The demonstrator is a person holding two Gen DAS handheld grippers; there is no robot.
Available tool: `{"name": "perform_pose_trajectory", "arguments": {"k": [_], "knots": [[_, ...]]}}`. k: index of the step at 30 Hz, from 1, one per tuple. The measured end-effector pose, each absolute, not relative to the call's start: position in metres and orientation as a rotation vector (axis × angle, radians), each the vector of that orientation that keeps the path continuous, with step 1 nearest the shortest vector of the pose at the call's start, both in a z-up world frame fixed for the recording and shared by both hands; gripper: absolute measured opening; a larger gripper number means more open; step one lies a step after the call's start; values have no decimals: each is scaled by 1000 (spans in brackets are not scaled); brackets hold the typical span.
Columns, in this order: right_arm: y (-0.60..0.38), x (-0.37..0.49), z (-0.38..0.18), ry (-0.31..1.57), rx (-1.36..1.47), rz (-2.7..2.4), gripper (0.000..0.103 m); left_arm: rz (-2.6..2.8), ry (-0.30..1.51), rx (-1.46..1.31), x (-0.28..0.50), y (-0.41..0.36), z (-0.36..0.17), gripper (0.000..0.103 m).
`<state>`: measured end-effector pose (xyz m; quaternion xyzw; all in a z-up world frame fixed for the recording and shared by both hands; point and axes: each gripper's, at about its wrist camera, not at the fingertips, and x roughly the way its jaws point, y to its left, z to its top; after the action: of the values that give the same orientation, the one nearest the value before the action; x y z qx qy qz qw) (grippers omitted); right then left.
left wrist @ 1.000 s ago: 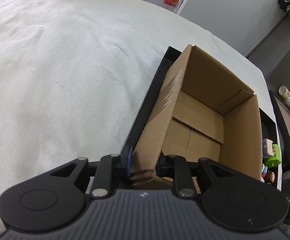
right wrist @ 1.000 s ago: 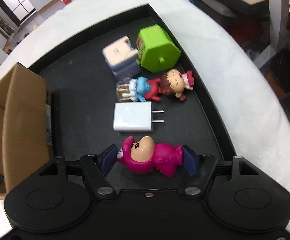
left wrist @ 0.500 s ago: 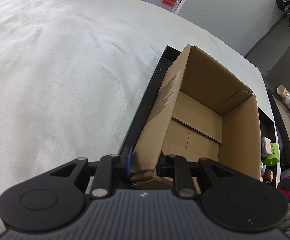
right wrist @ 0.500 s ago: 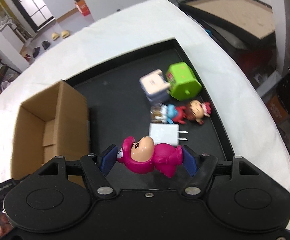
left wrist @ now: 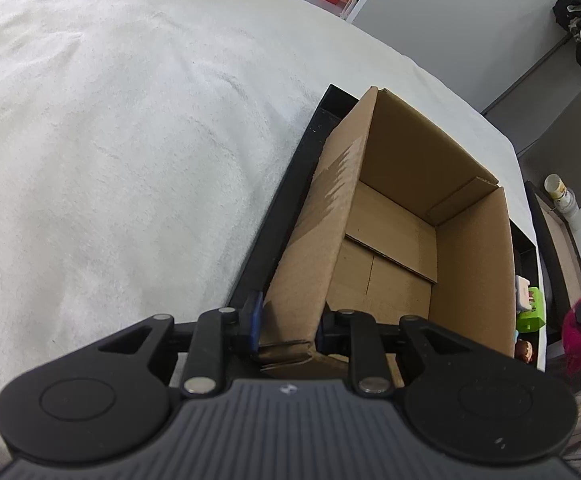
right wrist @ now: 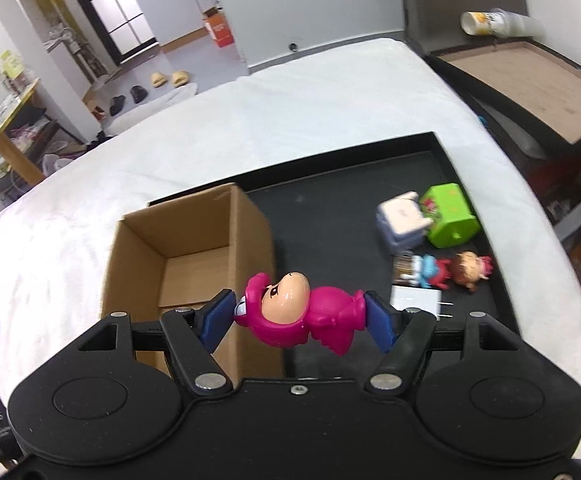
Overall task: Organize rigid objects
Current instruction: 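Carry the pink doll with the right gripper over the cardboard box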
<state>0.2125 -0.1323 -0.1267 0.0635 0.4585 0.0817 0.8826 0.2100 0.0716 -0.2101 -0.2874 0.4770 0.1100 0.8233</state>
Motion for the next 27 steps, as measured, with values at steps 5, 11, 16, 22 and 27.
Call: {"name": "perform_pose_trajectory", "arguments": {"k": [5,11,16,22,27], "knots": [[-108,215,-125,950,118,215,68,207,1019,-623,210,69,-212,25],[-81,222,-131,963,104,256,68,189,1021,-648,210,72,-216,25],[-61,229,-139,982,92,293,68,175,1021,-661,212,72,-218,25],[-41,238,-152,1003,69,306,68,158,1020,-689,215,75,-221,25],[-32,246,-165,1029,64,297,68,149,1022,-723,217,78,-225,25]]}}
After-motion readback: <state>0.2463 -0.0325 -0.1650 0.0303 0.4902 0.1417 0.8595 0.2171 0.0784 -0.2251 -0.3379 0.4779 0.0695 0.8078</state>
